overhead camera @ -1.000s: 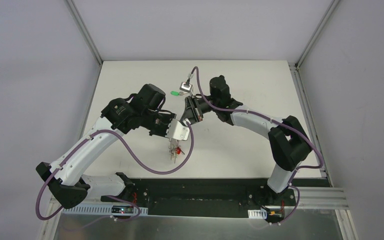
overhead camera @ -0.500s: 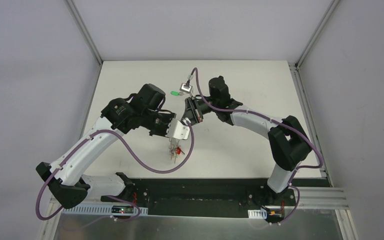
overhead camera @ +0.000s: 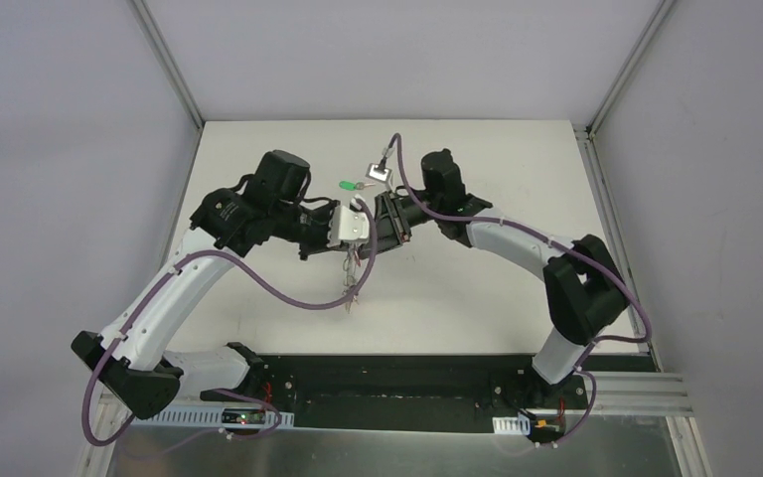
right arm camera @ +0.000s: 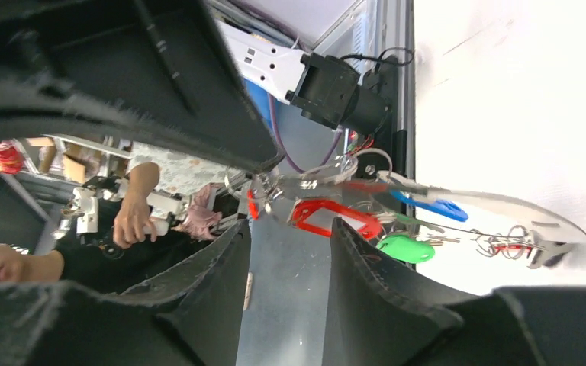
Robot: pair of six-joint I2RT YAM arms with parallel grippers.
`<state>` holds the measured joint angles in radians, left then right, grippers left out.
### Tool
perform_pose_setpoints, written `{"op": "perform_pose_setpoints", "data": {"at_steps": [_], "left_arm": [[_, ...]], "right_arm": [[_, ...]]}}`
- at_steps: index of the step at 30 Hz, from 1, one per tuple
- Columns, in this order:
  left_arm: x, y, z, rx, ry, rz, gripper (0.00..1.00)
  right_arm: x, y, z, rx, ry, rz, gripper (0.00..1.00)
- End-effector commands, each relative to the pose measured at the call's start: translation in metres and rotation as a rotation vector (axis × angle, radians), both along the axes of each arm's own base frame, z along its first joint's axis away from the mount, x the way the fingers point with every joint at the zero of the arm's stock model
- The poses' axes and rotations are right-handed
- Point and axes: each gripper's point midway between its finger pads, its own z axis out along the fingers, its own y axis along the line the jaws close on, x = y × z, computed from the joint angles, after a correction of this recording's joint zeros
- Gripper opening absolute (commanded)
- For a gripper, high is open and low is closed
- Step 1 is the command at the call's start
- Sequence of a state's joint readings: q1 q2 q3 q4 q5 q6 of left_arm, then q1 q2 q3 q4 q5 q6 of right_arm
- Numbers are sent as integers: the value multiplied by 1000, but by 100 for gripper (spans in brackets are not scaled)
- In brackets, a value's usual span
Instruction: Put the keys on the keyring
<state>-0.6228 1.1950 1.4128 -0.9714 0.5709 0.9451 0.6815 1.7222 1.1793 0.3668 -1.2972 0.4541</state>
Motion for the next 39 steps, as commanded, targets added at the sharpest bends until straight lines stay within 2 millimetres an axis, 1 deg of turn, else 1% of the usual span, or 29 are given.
{"op": "perform_pose_setpoints", "data": {"at_steps": [1,4,8,10,12,17,23,31,36,39], "left_arm": [[-2,-25,49,-299,88,37,0],[0,-35,63,-418,189,68,0],[-1,-49,75,-527,311,73,0],[-2,-53,78,-555,354,69,0],[0,-56,80,-579,385,76,0],[3,-63,84,-636,450,80,0],[4,-65,84,-655,471,85,0],[7,-65,80,-654,466,102,0],[10,-65,78,-657,459,110,0],[11,-64,77,-658,454,119,0]], "right_arm": [[6,-32,58,132,-226,-58,48],[9,-47,77,137,-327,-97,51],[10,-57,85,85,-502,-145,52],[10,-61,91,77,-555,-162,52],[9,-63,95,79,-580,-168,49],[12,-65,93,60,-619,-194,42],[11,-67,92,57,-632,-192,41],[12,-63,96,70,-603,-196,33],[9,-60,97,86,-592,-181,31],[7,-59,95,87,-587,-171,30]]}}
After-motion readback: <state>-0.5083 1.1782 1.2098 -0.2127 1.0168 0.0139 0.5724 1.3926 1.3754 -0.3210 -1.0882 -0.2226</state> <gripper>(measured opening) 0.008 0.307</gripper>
